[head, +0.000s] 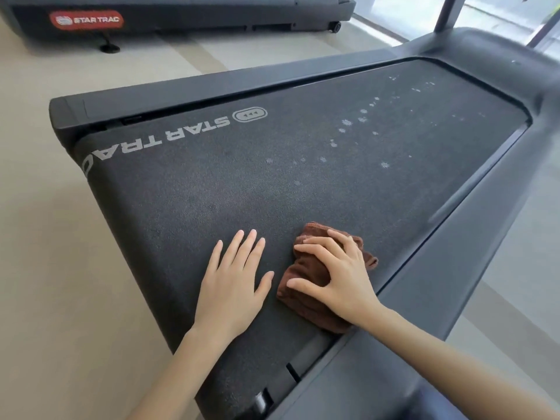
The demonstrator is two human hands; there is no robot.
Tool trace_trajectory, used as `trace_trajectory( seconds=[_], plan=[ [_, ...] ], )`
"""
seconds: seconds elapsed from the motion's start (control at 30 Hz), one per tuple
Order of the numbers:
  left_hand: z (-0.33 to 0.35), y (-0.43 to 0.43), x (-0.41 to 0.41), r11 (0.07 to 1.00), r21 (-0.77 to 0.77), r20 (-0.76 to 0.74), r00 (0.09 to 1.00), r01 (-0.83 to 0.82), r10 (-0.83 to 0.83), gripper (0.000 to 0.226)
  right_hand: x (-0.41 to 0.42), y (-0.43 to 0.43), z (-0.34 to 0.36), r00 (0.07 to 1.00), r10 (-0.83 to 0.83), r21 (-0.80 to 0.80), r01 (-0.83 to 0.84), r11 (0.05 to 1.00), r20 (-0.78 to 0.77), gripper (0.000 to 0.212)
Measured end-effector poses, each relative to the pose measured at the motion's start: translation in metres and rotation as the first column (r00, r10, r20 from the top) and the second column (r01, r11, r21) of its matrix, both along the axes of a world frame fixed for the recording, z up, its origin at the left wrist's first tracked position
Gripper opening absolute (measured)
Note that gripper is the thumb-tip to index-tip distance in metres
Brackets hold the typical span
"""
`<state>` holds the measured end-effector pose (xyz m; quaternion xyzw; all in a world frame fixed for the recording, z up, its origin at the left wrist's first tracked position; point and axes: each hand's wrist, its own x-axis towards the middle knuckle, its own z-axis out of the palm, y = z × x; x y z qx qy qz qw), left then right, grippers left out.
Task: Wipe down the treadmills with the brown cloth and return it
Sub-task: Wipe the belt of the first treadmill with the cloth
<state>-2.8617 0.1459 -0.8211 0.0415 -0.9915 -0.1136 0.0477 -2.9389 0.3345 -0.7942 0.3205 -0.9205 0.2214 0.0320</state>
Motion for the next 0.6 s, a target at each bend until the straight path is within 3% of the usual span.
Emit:
trace_trajectory(
  seconds=[0.13, 0.2, 0.3, 0.4, 0.5, 0.6],
  plan=[
    [0.005, 0.001, -0.001, 1.0, -0.01, 0.019, 1.0, -0.014, 0.015, 0.063, -0.026, 0.005, -0.01, 0.973, 0.093, -0.013, -0.098, 0.995, -0.21, 0.032],
    [0.005, 0.001, -0.001, 0.999, -0.021, 0.027, 0.999, -0.024, 0.024, 0.063, -0.06, 0.015, -0.01, 0.961, 0.137, 0.034, -0.132, 0.991, -0.238, 0.026],
    [0.003, 0.001, -0.001, 0.999, -0.006, 0.025, 0.999, -0.036, 0.036, 0.061, -0.124, 0.025, -0.002, 0.987, -0.075, 0.028, 0.08, 0.996, -0.142, 0.028],
    [0.004, 0.003, -0.003, 0.999, 0.004, 0.033, 0.999, -0.04, 0.04, 0.058, -0.159, 0.017, 0.002, 0.968, -0.239, 0.059, 0.244, 0.968, -0.073, 0.049],
    [0.007, 0.005, -0.005, 0.999, 0.016, 0.042, 0.998, -0.052, 0.051, 0.058, -0.146, -0.008, -0.004, 0.989, 0.025, 0.125, -0.007, 0.992, -0.147, 0.066],
    [0.008, 0.011, -0.01, 0.995, 0.009, 0.056, 0.993, -0.104, 0.104, 0.059, -0.137, -0.014, -0.008, 0.938, 0.316, 0.129, -0.298, 0.946, -0.142, 0.063]
  ],
)
